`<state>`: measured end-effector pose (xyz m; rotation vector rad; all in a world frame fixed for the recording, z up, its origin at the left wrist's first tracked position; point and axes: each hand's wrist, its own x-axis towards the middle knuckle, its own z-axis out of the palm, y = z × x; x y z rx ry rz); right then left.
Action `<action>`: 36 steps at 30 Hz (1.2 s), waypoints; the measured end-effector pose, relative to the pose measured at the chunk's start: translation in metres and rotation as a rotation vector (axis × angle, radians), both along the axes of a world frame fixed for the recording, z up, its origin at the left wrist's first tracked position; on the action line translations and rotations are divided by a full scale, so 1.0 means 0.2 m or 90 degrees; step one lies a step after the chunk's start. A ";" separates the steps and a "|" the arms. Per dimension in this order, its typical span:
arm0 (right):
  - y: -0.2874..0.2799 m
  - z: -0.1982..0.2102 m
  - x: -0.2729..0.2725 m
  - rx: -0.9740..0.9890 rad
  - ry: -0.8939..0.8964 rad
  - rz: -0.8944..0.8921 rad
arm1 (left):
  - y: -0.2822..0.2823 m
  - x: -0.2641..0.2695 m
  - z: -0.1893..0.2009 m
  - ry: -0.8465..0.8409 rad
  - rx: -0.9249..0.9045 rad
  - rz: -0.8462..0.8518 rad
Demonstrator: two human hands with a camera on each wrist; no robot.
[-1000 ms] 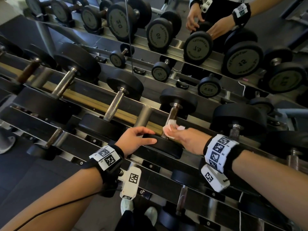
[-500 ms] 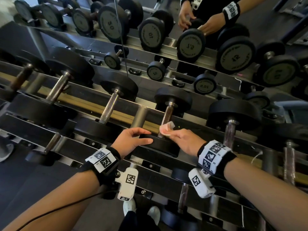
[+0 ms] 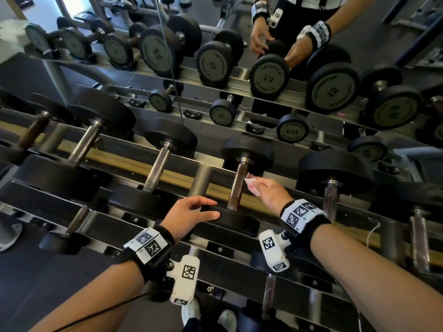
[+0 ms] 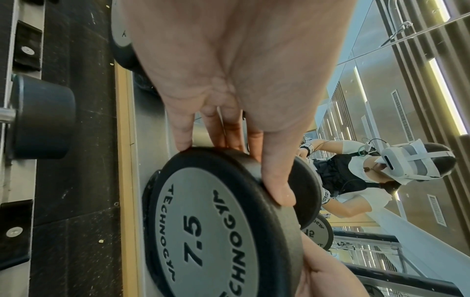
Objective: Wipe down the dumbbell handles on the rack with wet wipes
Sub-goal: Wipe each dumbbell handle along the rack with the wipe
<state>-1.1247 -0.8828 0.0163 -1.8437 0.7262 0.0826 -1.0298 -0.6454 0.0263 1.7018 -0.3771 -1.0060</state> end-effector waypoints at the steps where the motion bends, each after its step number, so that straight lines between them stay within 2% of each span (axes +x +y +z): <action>1: 0.01 0.00 0.02 -0.002 0.008 0.003 | 0.00 0.00 0.00 0.001 -0.001 0.000; 6: 0.07 0.00 -0.06 -0.001 0.016 0.067 | 0.00 0.01 -0.01 -0.002 0.001 -0.002; 10: 0.11 0.04 -0.15 0.061 0.024 0.083 | 0.00 0.01 -0.01 -0.001 -0.001 -0.009; 11: 0.09 0.02 -0.15 0.087 0.012 0.041 | 0.00 0.01 -0.01 -0.001 -0.003 -0.009; 15: 0.04 0.00 -0.06 0.235 -0.039 -0.240 | 0.00 0.02 0.00 0.002 -0.010 -0.007; 17: 0.03 0.00 0.00 0.276 -0.033 -0.273 | 0.00 0.02 0.00 0.002 -0.013 -0.003; 19: 0.04 -0.01 0.04 0.261 -0.027 -0.236 | 0.00 0.01 0.00 -0.001 -0.012 -0.002; 25: 0.04 -0.01 0.00 0.093 -0.048 -0.149 | -0.01 0.02 -0.01 0.005 -0.011 0.003; 28: 0.02 -0.02 -0.02 0.050 -0.016 -0.118 | -0.01 0.02 -0.01 0.006 -0.010 -0.002; 32: 0.02 -0.02 0.01 0.018 -0.007 -0.125 | -0.01 0.02 -0.01 -0.002 -0.004 0.001; 36: 0.03 -0.02 0.07 0.036 -0.010 -0.148 | -0.01 0.02 0.00 -0.001 -0.003 -0.001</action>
